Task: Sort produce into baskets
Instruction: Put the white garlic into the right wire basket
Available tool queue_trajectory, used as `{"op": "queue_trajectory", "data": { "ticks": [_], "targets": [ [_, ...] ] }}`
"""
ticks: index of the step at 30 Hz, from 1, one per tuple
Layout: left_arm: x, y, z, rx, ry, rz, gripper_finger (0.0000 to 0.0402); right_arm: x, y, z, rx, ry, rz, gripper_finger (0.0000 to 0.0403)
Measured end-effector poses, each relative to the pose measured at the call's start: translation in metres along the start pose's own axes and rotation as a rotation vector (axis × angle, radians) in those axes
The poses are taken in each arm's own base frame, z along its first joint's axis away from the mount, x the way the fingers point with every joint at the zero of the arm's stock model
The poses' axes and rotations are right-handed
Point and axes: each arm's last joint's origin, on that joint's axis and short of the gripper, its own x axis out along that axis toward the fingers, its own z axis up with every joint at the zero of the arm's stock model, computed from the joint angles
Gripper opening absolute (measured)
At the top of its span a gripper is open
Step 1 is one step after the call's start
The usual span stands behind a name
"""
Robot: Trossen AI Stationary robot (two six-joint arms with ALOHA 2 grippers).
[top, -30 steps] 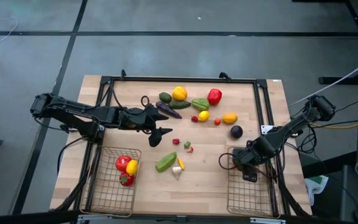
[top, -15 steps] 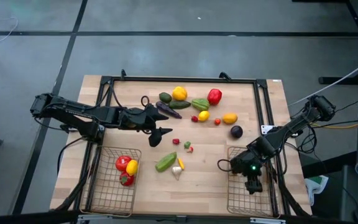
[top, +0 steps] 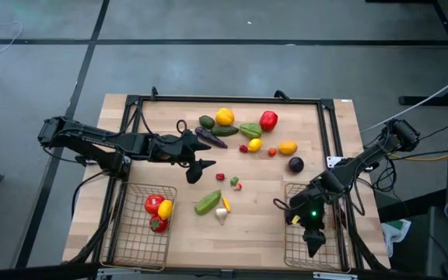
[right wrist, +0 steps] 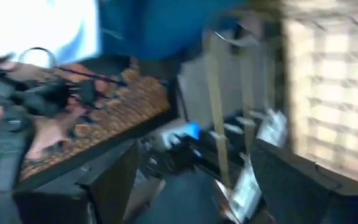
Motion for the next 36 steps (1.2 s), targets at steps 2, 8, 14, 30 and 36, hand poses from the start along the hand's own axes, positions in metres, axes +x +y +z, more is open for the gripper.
{"op": "queue_trajectory", "data": {
  "ticks": [2,8,14,30,36],
  "targets": [
    [0.0,0.0,0.0,0.0,0.0,0.0,0.0292,0.0,0.008,0.004,-0.057,-0.059,0.049,0.0308],
    [0.0,0.0,0.0,0.0,0.0,0.0,0.0292,-0.006,0.03,0.017,-0.261,-0.393,0.149,0.0308],
    [0.0,0.0,0.0,0.007,0.0,0.0,0.0292,-0.015,0.031,0.029,-0.429,-0.878,-0.061,0.0308],
    [0.0,0.002,-0.005,0.025,0.053,0.022,0.0292,0.006,-0.004,0.089,-0.558,-1.217,-0.432,0.0308],
    [0.0,0.003,-0.008,0.032,0.075,0.031,0.0292,0.021,-0.036,0.117,-0.537,-1.163,-0.521,0.0308]
  ]
}}
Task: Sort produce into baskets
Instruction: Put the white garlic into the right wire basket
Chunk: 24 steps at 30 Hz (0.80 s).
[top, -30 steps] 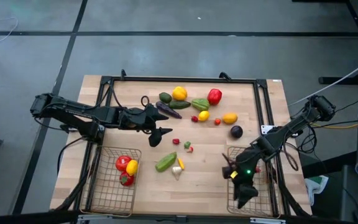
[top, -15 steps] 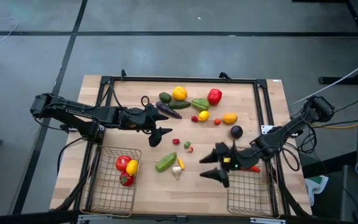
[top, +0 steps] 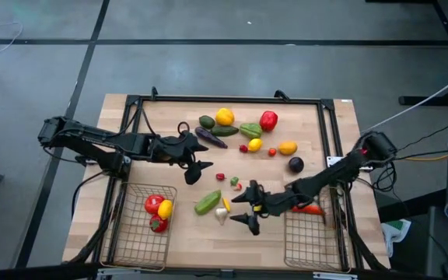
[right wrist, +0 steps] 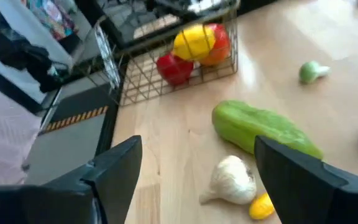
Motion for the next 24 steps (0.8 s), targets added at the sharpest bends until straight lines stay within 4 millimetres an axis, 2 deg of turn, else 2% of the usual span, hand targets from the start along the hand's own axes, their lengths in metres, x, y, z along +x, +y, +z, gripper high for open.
{"op": "queue_trajectory", "data": {
  "ticks": [5,11,14,18,24],
  "targets": [
    [0.0,0.0,0.0,0.0,-0.001,0.0,0.0292,0.021,-0.004,-0.009,0.002,0.033,0.038,0.0308],
    [0.0,0.0,0.0,-0.001,-0.002,-0.001,0.0292,0.049,0.01,-0.005,-0.198,0.137,-0.003,0.0308],
    [0.0,0.0,0.0,-0.001,-0.002,-0.001,0.0292,0.062,0.012,-0.003,-0.241,0.235,-0.091,0.0308],
    [0.0,0.0,0.0,-0.001,-0.001,0.0,0.0292,0.079,0.01,-0.002,-0.263,0.339,-0.169,0.0308],
    [0.0,0.0,0.0,-0.001,-0.001,0.0,0.0292,0.096,0.004,-0.005,-0.219,0.378,-0.218,0.0308]
  ]
}}
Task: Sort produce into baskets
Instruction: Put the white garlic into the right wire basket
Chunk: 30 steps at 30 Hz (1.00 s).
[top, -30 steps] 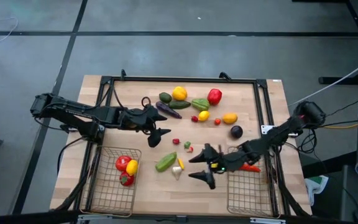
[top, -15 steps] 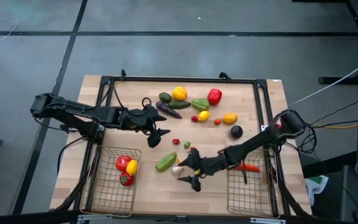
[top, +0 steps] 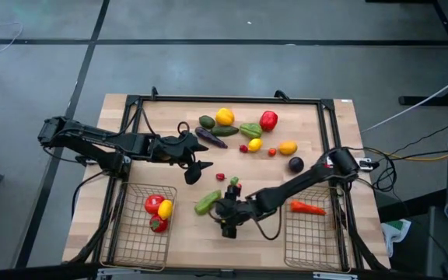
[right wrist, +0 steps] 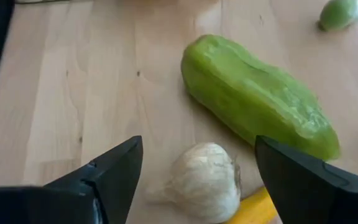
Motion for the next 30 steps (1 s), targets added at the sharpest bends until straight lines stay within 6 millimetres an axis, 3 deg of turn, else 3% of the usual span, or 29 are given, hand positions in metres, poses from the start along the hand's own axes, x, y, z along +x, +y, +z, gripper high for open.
{"op": "queue_trajectory", "data": {
  "ticks": [9,26,30],
  "targets": [
    [0.0,0.0,0.0,0.022,0.0,0.0,0.0292,0.0,-0.002,-0.007,0.033,0.062,-0.025,0.0308],
    [0.001,0.001,-0.003,0.029,0.026,0.011,0.0292,0.018,-0.004,-0.022,0.016,0.105,-0.07,0.0307],
    [0.001,0.001,-0.004,0.031,0.039,0.016,0.0292,0.018,-0.004,-0.022,0.015,0.109,-0.073,0.0292]
  ]
}}
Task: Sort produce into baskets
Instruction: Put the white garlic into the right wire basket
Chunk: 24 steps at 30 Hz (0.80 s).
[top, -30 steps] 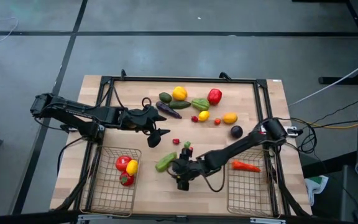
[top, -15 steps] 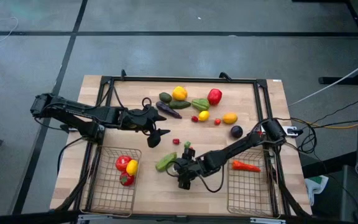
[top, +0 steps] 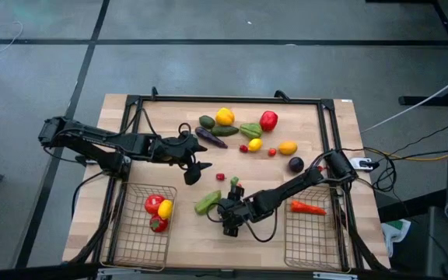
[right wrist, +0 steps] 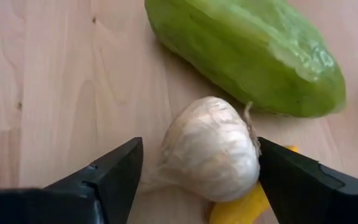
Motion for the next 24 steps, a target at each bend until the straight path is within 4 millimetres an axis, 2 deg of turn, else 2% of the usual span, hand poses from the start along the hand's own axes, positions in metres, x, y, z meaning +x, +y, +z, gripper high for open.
{"op": "queue_trajectory", "data": {
  "ticks": [8,11,17,24],
  "targets": [
    [0.0,0.0,-0.001,0.0,0.01,0.004,0.0292,-0.001,0.001,0.0,0.0,0.01,0.018,0.0201],
    [0.0,0.0,-0.001,0.0,0.01,0.004,0.0292,-0.003,0.001,0.002,0.0,0.017,0.025,0.0178],
    [0.0,0.0,-0.001,0.0,0.011,0.004,0.0292,-0.013,0.009,0.02,0.004,0.026,0.097,0.0181],
    [0.0,0.0,-0.001,0.0,0.01,0.004,0.0292,-0.039,0.015,0.044,-0.05,0.119,0.084,0.0189]
  ]
}}
